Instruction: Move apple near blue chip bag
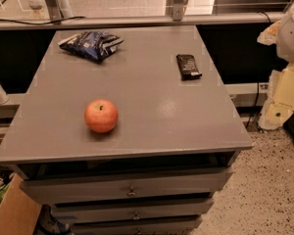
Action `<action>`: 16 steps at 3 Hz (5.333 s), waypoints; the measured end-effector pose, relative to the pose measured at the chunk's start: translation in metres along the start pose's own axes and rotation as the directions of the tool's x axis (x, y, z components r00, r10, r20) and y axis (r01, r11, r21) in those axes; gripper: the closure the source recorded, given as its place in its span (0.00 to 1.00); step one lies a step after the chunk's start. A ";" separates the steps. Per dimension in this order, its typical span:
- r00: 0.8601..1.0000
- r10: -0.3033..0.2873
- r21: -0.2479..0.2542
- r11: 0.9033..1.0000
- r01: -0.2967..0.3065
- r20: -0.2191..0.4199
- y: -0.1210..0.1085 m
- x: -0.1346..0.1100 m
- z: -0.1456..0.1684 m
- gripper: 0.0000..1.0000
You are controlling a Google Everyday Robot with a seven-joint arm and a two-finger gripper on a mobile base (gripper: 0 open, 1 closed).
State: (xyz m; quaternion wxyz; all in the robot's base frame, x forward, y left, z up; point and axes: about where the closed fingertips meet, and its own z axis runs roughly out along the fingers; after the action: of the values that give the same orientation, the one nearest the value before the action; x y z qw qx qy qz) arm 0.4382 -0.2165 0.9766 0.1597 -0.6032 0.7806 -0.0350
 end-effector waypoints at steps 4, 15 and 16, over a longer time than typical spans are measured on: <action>0.945 0.010 -0.114 0.993 0.029 0.328 0.042 -0.098 0.054 0.00; 0.702 0.193 -0.230 0.972 -0.042 0.685 0.096 -0.303 0.185 0.64; 0.695 0.193 -0.193 0.978 -0.080 0.692 0.078 -0.287 0.164 0.88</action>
Offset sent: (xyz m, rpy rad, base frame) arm -0.0032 0.0662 -0.0343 0.1962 0.0128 0.0774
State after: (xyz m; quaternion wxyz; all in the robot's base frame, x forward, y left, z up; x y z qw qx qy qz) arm 0.4766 0.1003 0.8613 0.4037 -0.5207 0.7026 0.2687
